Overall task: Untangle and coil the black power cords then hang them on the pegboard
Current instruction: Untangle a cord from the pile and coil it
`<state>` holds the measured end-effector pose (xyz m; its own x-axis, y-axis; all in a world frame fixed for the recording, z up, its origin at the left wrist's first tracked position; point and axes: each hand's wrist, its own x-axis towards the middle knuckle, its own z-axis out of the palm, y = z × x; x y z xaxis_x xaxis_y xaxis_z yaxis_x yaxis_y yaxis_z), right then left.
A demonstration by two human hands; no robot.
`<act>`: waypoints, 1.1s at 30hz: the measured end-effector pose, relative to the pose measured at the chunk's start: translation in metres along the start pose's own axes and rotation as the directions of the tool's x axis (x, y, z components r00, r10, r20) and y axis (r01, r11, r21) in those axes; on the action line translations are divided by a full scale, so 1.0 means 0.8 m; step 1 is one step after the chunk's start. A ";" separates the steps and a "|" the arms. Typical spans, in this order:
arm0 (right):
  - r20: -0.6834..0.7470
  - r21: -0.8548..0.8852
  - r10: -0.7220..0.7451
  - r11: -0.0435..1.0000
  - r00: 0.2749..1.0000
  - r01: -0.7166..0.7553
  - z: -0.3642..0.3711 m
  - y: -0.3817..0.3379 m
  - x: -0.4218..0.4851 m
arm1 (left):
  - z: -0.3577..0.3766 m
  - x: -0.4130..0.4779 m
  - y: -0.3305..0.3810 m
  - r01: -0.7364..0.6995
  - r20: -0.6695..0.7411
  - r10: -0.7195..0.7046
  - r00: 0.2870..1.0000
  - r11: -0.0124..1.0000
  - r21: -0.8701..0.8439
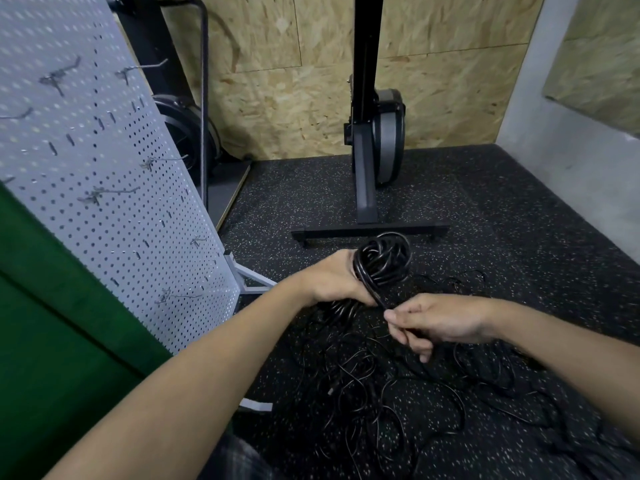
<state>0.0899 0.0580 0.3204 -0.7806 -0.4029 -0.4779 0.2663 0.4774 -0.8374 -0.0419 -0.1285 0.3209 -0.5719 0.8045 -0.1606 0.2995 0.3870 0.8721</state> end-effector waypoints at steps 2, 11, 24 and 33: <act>0.042 -0.052 0.039 0.998 0.998 -0.037 -0.009 -0.001 -0.006 | 0.001 -0.004 0.011 -0.048 0.072 0.047 0.996 0.999 0.017; -0.113 -0.401 -0.018 0.916 0.993 -0.029 -0.044 0.005 -0.018 | 0.020 -0.017 0.048 -0.181 0.425 0.016 0.905 0.919 0.351; -0.246 -0.352 -0.088 0.936 0.965 -0.004 -0.056 0.006 -0.028 | 0.041 -0.029 0.041 -0.191 0.379 -0.135 0.915 0.684 0.704; -0.495 -0.277 -0.016 0.951 0.869 -0.140 -0.042 -0.004 -0.009 | 0.075 -0.023 0.036 -0.205 0.257 -0.103 0.961 0.362 0.909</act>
<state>0.0760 0.0856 0.3354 -0.9624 0.0291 -0.2700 0.2060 0.7262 -0.6559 0.0230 -0.1056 0.3216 -0.3839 0.8491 -0.3629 0.9200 0.3854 -0.0714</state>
